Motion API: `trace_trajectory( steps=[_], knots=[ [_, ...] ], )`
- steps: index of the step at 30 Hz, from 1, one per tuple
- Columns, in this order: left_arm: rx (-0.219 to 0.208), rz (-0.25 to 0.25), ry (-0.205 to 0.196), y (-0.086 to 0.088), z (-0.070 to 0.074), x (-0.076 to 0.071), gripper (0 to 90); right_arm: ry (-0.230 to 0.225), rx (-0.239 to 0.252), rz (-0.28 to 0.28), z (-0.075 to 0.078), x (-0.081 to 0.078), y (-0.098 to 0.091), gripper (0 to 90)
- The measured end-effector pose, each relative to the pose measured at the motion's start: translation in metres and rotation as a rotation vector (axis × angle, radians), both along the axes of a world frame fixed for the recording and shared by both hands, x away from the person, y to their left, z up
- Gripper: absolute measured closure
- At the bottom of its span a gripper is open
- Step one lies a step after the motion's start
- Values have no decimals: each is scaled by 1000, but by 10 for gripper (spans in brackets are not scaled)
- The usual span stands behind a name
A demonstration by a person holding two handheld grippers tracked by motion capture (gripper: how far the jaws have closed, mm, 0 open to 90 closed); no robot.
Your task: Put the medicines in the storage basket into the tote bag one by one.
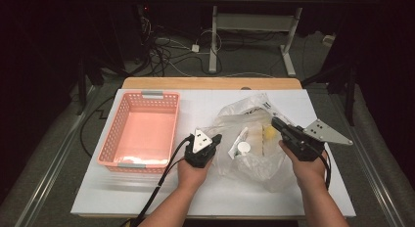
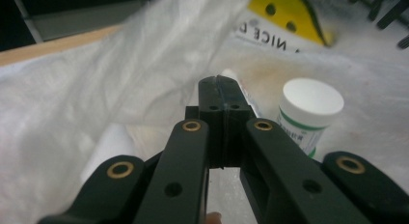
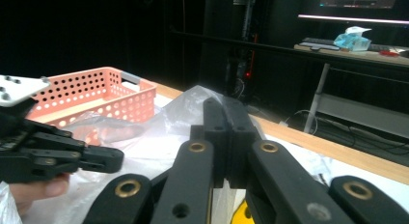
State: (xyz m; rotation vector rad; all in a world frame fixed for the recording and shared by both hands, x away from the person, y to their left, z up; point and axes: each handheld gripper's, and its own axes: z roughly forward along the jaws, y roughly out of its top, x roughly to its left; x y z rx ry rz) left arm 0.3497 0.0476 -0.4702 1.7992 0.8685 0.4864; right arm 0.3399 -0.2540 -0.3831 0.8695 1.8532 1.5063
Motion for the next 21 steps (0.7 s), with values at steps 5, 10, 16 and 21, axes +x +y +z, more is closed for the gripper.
trace_trajectory(
  steps=[5, 10, 16, 21],
  knots=[
    [-9, -7, -51, 0, 7, -3, 885, 5, 0, -12, -3, 5, 1, 900],
    [-40, 3, -94, 2, 14, -4, 886, -1, -5, -17, -2, 7, 3, 900],
    [-79, 17, -151, 5, 30, -3, 885, -16, -4, -26, 4, 12, 6, 900],
    [-105, 27, -188, 6, 45, -1, 886, -24, -3, -36, 7, 17, 7, 900]
  ],
)
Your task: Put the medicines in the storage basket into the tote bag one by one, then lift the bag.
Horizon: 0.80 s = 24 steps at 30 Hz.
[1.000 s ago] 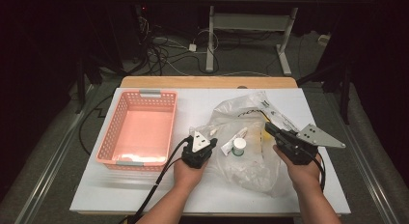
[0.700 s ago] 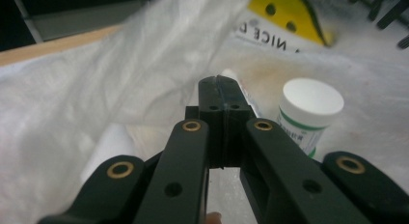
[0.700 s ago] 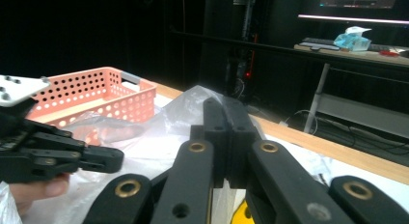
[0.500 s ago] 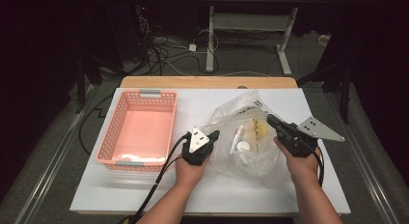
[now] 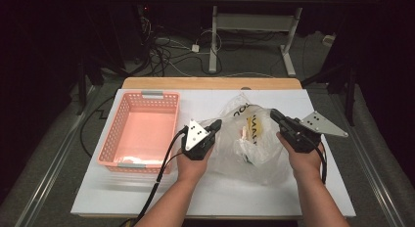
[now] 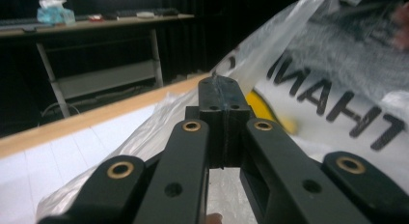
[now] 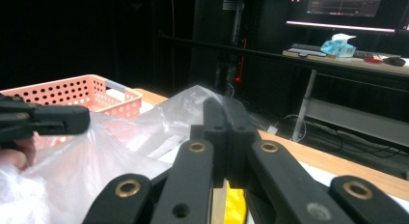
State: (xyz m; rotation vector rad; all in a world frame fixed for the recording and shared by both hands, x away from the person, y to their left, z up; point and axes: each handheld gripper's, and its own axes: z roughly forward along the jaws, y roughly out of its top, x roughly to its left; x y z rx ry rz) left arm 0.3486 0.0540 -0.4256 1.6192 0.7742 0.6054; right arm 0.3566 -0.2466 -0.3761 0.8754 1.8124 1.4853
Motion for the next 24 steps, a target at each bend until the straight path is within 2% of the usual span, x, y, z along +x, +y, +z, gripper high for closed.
trace_trajectory(
  steps=[5, 9, 10, 14, 24],
  knots=[
    [2, 6, -44, -1, 13, -2, 886, -7, 4, 0, 1, 3, 3, 900],
    [-8, 15, -63, 2, 20, 1, 885, -10, 17, -1, 1, 5, 6, 900],
    [-6, 18, -79, 2, 22, 2, 885, -12, 19, -1, 1, 6, 7, 900],
    [-9, 20, -87, 2, 31, 4, 885, -20, 31, -5, 1, 8, 9, 900],
    [-12, 26, -158, 2, 59, 10, 885, -62, 62, -10, 11, 13, 15, 900]
  ],
)
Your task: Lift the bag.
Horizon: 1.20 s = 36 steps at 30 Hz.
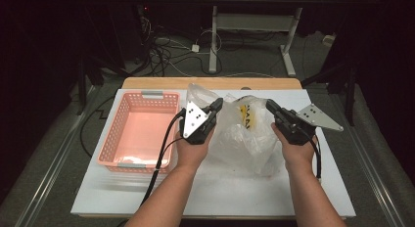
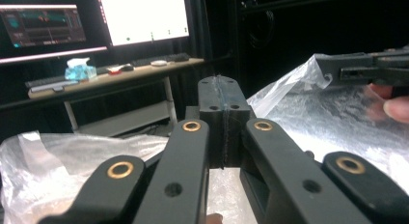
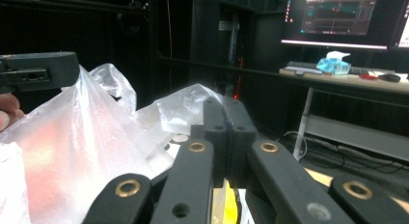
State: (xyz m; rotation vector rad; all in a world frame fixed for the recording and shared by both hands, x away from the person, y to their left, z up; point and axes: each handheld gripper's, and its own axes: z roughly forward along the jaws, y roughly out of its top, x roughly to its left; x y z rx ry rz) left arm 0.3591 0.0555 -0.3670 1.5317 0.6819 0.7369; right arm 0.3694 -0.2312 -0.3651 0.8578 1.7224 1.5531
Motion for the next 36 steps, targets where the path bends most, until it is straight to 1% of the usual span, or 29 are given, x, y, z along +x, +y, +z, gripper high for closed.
trace_trajectory(
  steps=[4, 6, 7, 10, 12, 15, 17, 18, 19, 22, 27, 31, 32, 33, 34, 36],
  knots=[
    [1, 3, -30, -1, 14, 4, 885, -24, 6, 7, 7, 1, 4, 900],
    [-2, 3, -44, -1, 22, 5, 885, -34, 16, 9, 12, 0, 6, 900],
    [-3, 3, -53, -1, 26, 5, 885, -36, 24, 8, 14, 0, 8, 900],
    [-9, 2, -82, -2, 38, 6, 885, -57, 29, 17, 21, -1, 11, 900],
    [-13, 2, -99, -3, 46, 6, 885, -61, 38, 23, 26, -2, 13, 900],
    [-22, -1, -118, -5, 56, 7, 885, -85, 50, 32, 34, -3, 17, 900],
    [-23, -7, -129, -7, 63, 8, 885, -100, 52, 39, 39, -3, 19, 900],
    [-20, -8, -135, -8, 66, 8, 885, -105, 62, 41, 42, -4, 21, 900],
    [-20, -12, -140, -10, 68, 8, 885, -118, 63, 45, 46, -5, 23, 900],
    [-26, -19, -150, -13, 74, 9, 885, -148, 98, 58, 56, -7, 27, 900],
    [-43, -30, -157, -16, 81, 10, 885, -217, 150, 69, 75, -13, 33, 900],
    [-78, -34, -166, -13, 86, 10, 885, -259, 166, 76, 89, -17, 36, 900],
    [-82, -32, -170, -12, 88, 10, 885, -269, 166, 68, 91, -17, 36, 900],
    [-85, -32, -171, -12, 89, 10, 885, -288, 167, 51, 94, -18, 35, 900],
    [-79, -31, -170, -11, 90, 11, 885, -298, 169, 40, 96, -17, 34, 900],
    [-75, -26, -168, -10, 90, 12, 885, -290, 167, 21, 98, -14, 30, 900]
  ],
)
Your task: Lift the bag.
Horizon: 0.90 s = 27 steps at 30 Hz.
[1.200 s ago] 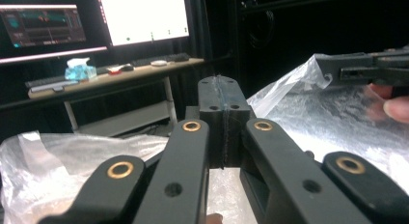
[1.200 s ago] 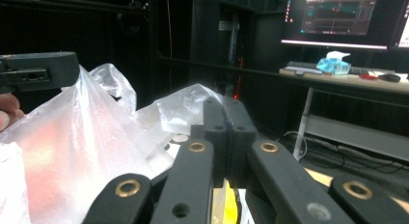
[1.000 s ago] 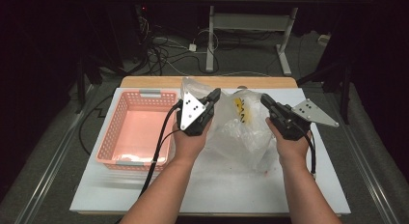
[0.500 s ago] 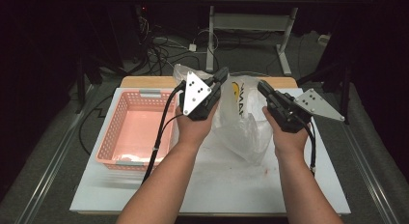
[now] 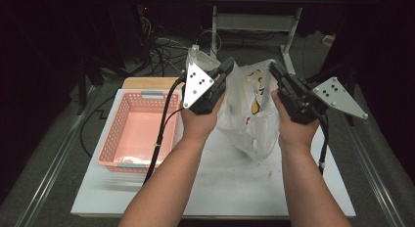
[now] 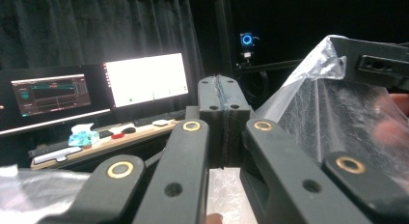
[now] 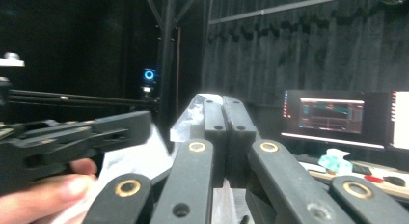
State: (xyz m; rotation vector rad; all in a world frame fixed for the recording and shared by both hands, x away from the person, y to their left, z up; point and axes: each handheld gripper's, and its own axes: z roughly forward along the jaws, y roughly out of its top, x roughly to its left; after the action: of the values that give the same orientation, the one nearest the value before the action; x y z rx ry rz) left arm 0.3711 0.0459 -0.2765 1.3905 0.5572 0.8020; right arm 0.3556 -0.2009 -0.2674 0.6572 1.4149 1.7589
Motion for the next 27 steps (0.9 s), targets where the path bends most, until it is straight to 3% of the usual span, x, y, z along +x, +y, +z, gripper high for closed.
trace_trajectory(
  steps=[8, 11, 16, 19, 22, 27],
  knots=[
    [4, 39, 4, 13, 0, 4, 885, 88, -10, -139, -9, 31, -27, 900],
    [-8, 55, 11, 20, -1, 7, 885, 86, -7, -186, -5, 35, -41, 900],
    [-20, 69, 12, 24, -1, 12, 885, 58, 1, -199, 5, 32, -51, 900],
    [15, 63, 62, 17, -9, 20, 884, 81, -12, -199, 1, 37, -49, 900],
    [63, 60, 127, 12, -23, 30, 884, 118, -46, -205, -14, 43, -47, 900],
    [105, 54, 223, 11, -49, 39, 883, 191, -81, -213, -42, 52, -48, 900]
  ],
)
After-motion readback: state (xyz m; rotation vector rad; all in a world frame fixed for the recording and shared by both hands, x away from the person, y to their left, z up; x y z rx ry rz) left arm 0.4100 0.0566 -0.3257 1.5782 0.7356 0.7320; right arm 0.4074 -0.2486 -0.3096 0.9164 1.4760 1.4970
